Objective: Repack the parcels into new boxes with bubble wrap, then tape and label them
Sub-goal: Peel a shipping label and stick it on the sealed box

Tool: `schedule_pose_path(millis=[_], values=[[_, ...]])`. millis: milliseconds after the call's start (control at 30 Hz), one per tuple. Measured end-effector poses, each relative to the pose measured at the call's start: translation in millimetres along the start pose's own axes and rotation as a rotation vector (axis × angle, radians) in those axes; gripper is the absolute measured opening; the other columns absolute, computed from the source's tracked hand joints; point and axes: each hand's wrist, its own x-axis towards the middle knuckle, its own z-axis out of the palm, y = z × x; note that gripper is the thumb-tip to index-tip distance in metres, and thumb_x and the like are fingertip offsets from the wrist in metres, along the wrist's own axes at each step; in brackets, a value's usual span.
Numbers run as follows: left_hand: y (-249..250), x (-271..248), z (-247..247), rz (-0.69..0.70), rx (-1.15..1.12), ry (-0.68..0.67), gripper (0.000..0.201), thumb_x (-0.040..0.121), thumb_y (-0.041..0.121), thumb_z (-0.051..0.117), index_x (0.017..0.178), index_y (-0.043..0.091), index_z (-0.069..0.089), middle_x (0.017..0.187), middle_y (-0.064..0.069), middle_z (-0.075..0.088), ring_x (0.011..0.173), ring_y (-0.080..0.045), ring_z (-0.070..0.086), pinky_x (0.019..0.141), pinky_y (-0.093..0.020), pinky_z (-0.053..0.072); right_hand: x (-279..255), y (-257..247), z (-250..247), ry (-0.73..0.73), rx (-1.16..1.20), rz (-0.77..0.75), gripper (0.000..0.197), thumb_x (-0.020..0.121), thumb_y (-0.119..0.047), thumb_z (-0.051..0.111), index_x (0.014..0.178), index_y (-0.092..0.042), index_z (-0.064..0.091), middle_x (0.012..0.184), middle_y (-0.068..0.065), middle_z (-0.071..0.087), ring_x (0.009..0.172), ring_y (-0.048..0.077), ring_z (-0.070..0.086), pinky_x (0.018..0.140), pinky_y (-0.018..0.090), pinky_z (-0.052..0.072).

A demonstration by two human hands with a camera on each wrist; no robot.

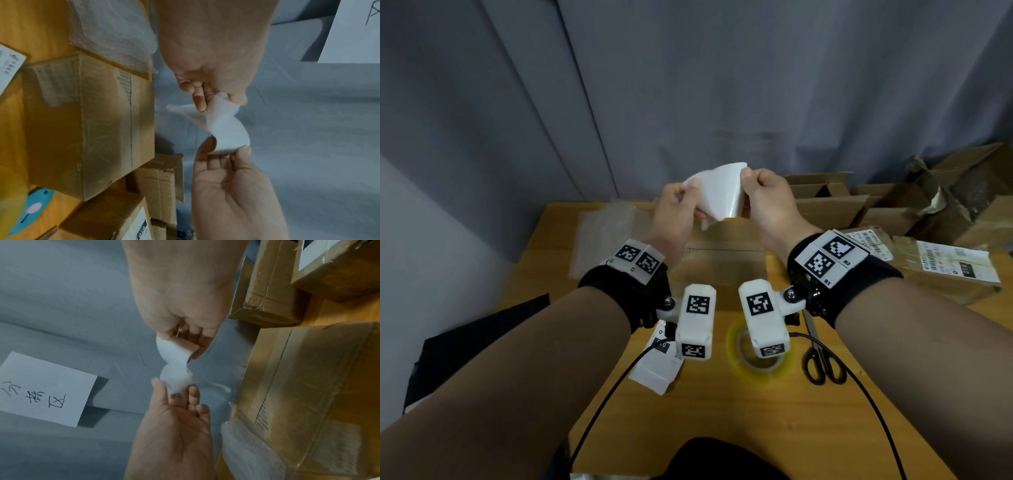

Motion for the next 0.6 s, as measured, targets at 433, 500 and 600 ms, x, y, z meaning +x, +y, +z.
schedule_pose_path(millis=[433,500,600], values=[[9,1,-4,0.088,0.049,0.000,0.033,0.087,0.017,0.066,0.110,0.012,0.043,0.109,-0.003,0.059,0.101,-0.019,0.060,0.083,-0.030,0.053,-15,-6,4,-0.094,0.128,0.024,0.030,0.097,-0.036,0.052,0.083,-0.011,0.062,0.085,0.006,0.067,0.081,0.020,0.067,0.072,0.030,0.059],[5,2,-7,0.103,0.107,-0.013,0.037,0.088,0.020,0.064,0.116,0.008,0.043,0.113,-0.006,0.059,0.103,-0.020,0.060,0.087,-0.037,0.052,-15,-3,0,-0.079,0.066,-0.014,0.019,0.095,-0.020,0.058,0.080,-0.009,0.062,0.078,0.002,0.065,0.072,0.013,0.062,0.061,0.021,0.054],[3,5,-11,0.097,0.174,-0.043,0.041,0.090,0.022,0.062,0.122,0.006,0.041,0.116,-0.008,0.057,0.106,-0.023,0.058,0.090,-0.039,0.051,-13,0,-3,-0.066,0.007,-0.004,0.021,0.094,-0.018,0.059,0.074,-0.011,0.062,0.071,-0.001,0.062,0.064,0.007,0.058,0.058,0.016,0.050]])
